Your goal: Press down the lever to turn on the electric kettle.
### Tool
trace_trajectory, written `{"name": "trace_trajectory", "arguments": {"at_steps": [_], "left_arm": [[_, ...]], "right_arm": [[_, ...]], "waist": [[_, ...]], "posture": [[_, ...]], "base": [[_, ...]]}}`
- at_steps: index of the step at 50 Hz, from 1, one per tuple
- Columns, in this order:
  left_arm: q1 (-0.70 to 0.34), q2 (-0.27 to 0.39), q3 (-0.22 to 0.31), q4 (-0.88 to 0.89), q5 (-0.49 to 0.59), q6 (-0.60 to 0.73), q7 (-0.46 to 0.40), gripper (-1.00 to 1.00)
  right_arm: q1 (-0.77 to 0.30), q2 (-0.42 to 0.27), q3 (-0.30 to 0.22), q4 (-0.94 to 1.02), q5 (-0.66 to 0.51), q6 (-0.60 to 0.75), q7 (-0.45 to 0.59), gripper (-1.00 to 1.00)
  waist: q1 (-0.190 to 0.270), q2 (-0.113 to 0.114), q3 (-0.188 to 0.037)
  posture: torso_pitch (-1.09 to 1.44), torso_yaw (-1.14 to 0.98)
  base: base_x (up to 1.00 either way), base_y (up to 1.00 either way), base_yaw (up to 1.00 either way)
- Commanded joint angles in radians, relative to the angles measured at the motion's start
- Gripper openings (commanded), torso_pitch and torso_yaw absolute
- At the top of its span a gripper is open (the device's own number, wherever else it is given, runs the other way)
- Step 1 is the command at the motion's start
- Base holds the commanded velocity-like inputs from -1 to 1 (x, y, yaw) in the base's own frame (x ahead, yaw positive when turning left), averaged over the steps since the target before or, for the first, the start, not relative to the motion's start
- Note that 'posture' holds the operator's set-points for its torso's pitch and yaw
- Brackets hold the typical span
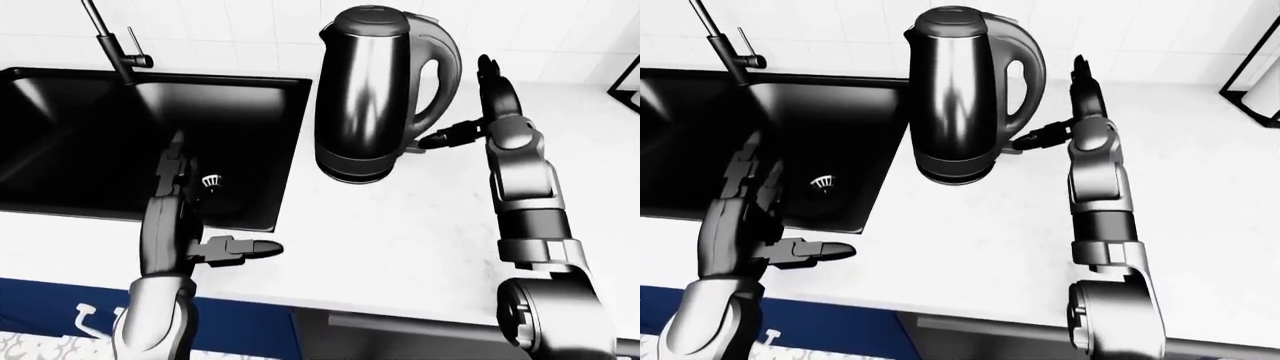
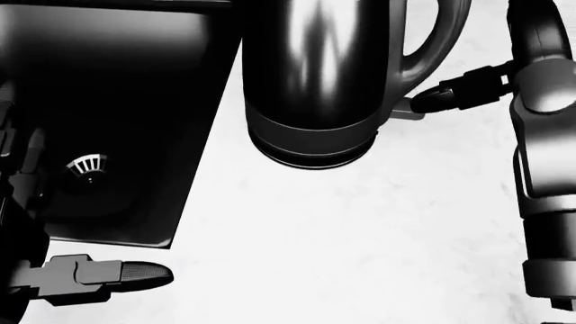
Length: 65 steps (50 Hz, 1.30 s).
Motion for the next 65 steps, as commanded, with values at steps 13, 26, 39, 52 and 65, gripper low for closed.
{"name": "trace_trajectory", "arguments": {"at_steps": [13,26,39,52,65], "left_arm": [[-0.008,0.002,0.001,-0.03,0.001,-0.042,0.001,1.0],[-0.006,0.001,-0.002,-0.026,0.002,-0.048,0.001,1.0],[-0.008,0.001,0.001,-0.028,0.0,-0.048,0.002,1.0],[-0.01,0.001,-0.002,-0.025,0.001,-0.05,0.004,1.0],[-0.008,0.001,0.0,-0.029,0.0,-0.052,0.003,1.0]], "right_arm": [[-0.063,-0.021,-0.016,0.003,0.005,-0.049,-0.028,1.0],[-0.133,-0.027,0.002,0.142,-0.019,-0.102,-0.055,1.0],[-0.158,-0.013,0.017,0.226,-0.046,-0.134,-0.069,1.0],[-0.165,-0.014,0.018,0.314,-0.058,-0.181,-0.088,1.0],[-0.168,-0.008,0.042,0.417,-0.115,-0.204,-0.088,1.0]], "waist": [[0.001,-0.003,-0.026],[0.0,-0.002,-0.027],[0.001,-0.002,-0.026],[0.001,-0.003,-0.029],[0.002,-0.007,-0.032]], "posture": [[0.0,0.0],[0.0,0.0],[0.0,0.0],[0.0,0.0],[0.0,0.0]], "base": [[0.0,0.0,0.0],[0.0,0.0,0.0],[0.0,0.0,0.0],[0.0,0.0,0.0],[0.0,0.0,0.0]]}}
